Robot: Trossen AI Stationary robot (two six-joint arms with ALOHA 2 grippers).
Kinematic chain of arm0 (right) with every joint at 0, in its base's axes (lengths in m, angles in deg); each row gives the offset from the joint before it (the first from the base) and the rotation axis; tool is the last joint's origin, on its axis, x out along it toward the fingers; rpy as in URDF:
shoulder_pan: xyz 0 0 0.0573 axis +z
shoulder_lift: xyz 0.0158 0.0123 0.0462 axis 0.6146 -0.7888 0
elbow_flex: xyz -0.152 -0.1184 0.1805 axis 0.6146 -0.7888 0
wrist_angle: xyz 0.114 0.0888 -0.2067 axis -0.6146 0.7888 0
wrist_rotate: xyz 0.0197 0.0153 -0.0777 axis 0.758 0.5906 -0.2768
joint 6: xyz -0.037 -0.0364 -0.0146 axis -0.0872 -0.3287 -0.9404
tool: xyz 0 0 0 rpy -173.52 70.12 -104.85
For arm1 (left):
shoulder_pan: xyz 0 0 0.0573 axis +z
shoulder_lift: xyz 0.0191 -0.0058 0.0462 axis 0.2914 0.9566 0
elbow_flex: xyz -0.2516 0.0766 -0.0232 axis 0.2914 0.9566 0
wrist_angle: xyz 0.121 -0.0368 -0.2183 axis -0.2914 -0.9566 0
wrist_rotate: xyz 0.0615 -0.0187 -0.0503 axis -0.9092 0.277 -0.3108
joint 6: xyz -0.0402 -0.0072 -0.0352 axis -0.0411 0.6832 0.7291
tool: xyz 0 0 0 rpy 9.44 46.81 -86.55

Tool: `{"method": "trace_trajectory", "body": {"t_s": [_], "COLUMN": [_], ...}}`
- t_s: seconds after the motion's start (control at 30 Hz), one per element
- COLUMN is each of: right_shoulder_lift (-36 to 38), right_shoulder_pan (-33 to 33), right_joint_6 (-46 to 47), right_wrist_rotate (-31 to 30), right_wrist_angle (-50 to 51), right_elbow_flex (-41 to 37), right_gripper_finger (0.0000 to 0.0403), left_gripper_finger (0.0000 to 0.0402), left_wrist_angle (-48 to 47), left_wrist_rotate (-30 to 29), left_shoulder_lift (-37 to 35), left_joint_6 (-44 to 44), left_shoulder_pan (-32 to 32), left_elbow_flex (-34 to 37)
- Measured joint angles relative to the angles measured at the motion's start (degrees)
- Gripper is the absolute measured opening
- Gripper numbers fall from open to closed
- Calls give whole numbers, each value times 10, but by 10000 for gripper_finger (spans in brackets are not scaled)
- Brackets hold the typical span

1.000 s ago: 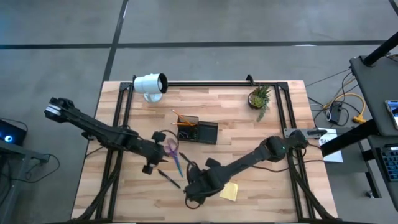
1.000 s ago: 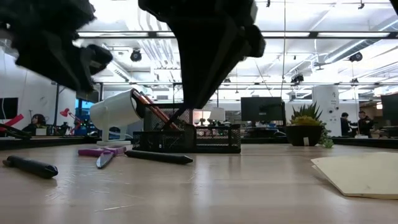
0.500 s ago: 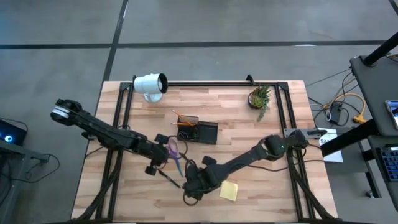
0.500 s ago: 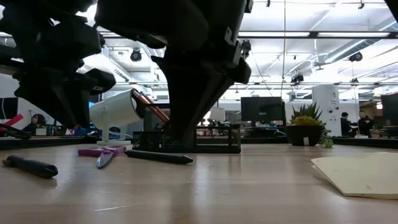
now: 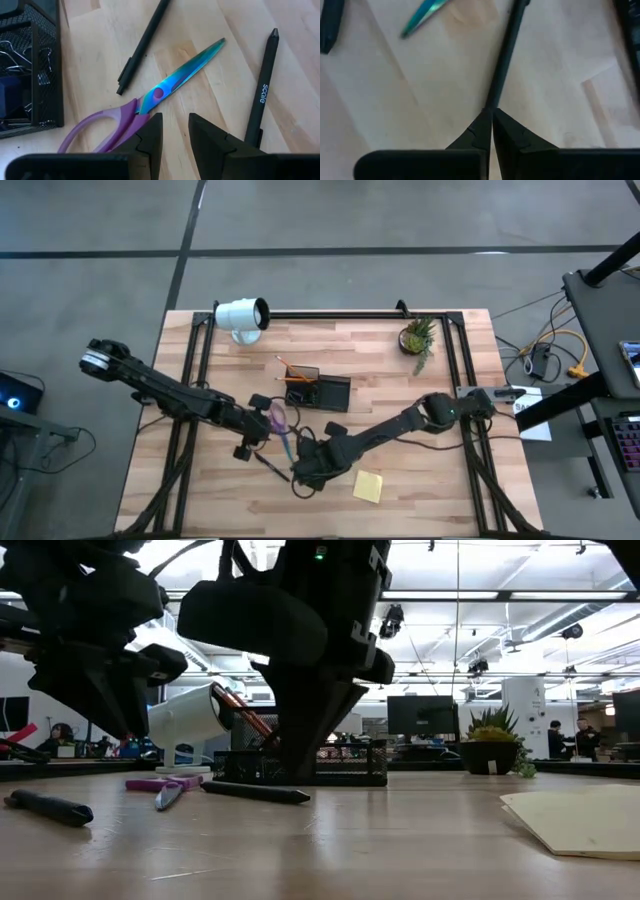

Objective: Pick and place office supplies into organizer
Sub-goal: Put the right black pen into the black desk organizer

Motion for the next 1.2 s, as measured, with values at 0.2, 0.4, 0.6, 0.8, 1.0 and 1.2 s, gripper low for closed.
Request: {"method": "trace_trajectory", "body": {"t_s": [0.2, 0.4, 0.6, 0.8, 1.0, 1.2], "right_shoulder_lift": [0, 0, 0, 0, 0, 0], "right_shoulder_pan": [0, -4, -6, -6, -5, -5], "right_joint_6": [2, 3, 5, 3, 3, 3], "right_wrist_rotate": [17, 17, 17, 18, 18, 18], "right_wrist_angle": [-9, -20, -33, -38, -43, -43], "right_elbow_flex": [-10, -18, -37, -40, -42, -43], "right_gripper_finger": [8, 8, 8, 9, 9, 9], "left_gripper_finger": [79, 79, 79, 79, 79, 81], "left_wrist_angle": [0, 0, 0, 0, 16, 56], "left_wrist_rotate": [-1, -1, -4, -43, -79, -29], "left_shoulder_lift": [0, 0, -5, -8, -7, -6], "left_joint_6": [-14, -21, -31, -81, -134, -160], "left_shoulder_pan": [0, 0, 0, 0, 10, 37], "left_elbow_flex": [0, 0, 0, -3, -15, -16]}}
